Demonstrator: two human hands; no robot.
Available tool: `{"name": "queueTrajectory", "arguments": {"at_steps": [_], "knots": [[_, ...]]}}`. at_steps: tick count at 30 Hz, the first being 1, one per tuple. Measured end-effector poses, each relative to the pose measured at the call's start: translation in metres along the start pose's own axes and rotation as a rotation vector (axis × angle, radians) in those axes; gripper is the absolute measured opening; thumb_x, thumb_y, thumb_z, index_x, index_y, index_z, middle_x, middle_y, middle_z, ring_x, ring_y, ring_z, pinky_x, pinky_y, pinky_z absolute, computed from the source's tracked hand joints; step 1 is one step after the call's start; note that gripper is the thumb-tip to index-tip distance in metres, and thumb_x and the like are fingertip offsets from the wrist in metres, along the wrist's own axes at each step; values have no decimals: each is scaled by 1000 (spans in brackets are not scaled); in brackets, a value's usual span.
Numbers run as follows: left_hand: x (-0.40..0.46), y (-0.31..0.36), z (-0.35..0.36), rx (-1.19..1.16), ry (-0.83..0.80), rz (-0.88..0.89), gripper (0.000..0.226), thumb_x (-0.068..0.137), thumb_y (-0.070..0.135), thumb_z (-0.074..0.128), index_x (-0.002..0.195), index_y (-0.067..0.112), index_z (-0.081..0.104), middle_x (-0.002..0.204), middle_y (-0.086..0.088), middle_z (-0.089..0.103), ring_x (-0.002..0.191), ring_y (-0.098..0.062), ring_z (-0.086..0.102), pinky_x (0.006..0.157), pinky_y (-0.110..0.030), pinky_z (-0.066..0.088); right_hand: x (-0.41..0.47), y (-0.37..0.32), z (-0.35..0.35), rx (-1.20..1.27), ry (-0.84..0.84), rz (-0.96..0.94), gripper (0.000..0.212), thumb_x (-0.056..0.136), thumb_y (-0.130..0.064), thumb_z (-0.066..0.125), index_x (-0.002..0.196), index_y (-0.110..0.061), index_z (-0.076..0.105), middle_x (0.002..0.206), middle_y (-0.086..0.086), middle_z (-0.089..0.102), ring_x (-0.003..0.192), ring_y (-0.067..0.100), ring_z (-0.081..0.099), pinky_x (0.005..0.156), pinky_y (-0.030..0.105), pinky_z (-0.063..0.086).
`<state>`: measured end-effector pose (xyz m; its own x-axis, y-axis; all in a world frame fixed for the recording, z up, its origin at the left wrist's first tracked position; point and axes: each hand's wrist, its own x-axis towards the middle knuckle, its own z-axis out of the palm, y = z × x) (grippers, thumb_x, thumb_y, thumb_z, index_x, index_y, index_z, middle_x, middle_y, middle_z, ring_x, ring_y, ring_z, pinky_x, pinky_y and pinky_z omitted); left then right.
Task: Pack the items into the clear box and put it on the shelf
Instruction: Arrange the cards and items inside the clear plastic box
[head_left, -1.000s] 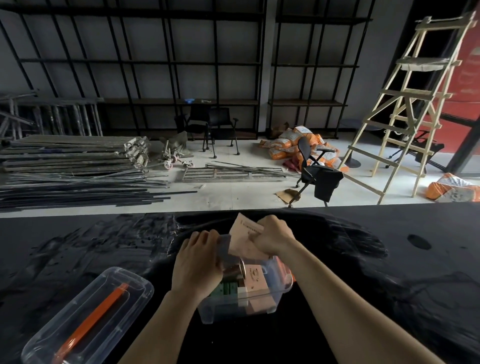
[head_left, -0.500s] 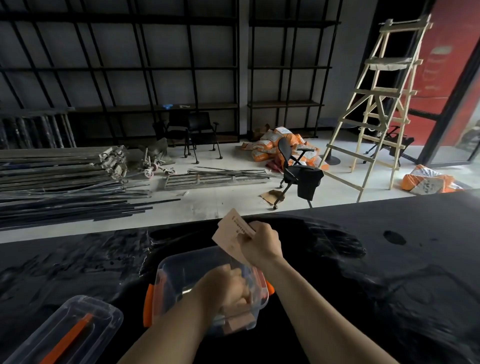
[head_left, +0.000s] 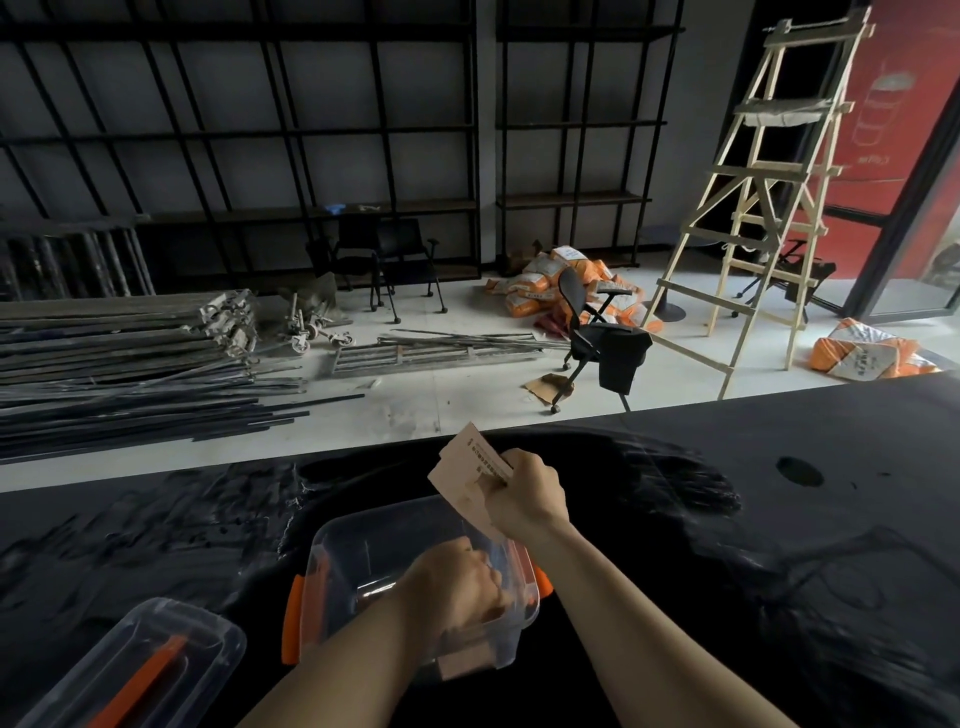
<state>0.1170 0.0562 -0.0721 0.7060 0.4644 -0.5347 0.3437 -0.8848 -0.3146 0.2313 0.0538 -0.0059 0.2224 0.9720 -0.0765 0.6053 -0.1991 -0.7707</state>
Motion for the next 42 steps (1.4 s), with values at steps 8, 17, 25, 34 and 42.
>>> {"name": "queueTrajectory", "arguments": {"at_steps": [8,17,25,34,42], "knots": [[-41,-17,-6,-167,248,-53,29,92,15,65,120,19,67,116,-8,65,107,-29,56,94,-42,47,5,-4,-6,142,24,52,22,87,-18,52,99,-17,70,99,4,70,89,25,68,73,39,62],[-118,-48,-19,-1279,944,-490,25,83,18,70,99,37,64,95,14,74,93,-3,70,79,-24,51,13,-19,-13,477,141,56,24,82,-12,52,91,-17,75,86,4,76,80,27,73,68,46,63],[-122,-37,-25,-1962,1493,-890,36,92,10,69,122,26,59,105,-6,73,99,-20,69,69,-28,54,-2,-32,16,736,-79,101,14,87,-12,67,100,-8,73,88,13,78,74,29,76,57,37,62],[-90,-34,-29,-2254,1866,-1410,29,86,0,72,103,11,51,107,-17,64,100,-30,66,86,-36,53,-21,-44,39,955,-158,121,25,96,-3,44,109,-8,64,92,19,77,74,28,74,53,33,56],[-77,-16,-27,-1976,1717,-1478,25,86,10,75,108,8,63,101,-8,71,89,-23,66,70,-28,51,-26,-48,43,916,-171,64,24,99,-10,40,114,-15,59,104,16,71,96,34,69,69,44,62]]}}
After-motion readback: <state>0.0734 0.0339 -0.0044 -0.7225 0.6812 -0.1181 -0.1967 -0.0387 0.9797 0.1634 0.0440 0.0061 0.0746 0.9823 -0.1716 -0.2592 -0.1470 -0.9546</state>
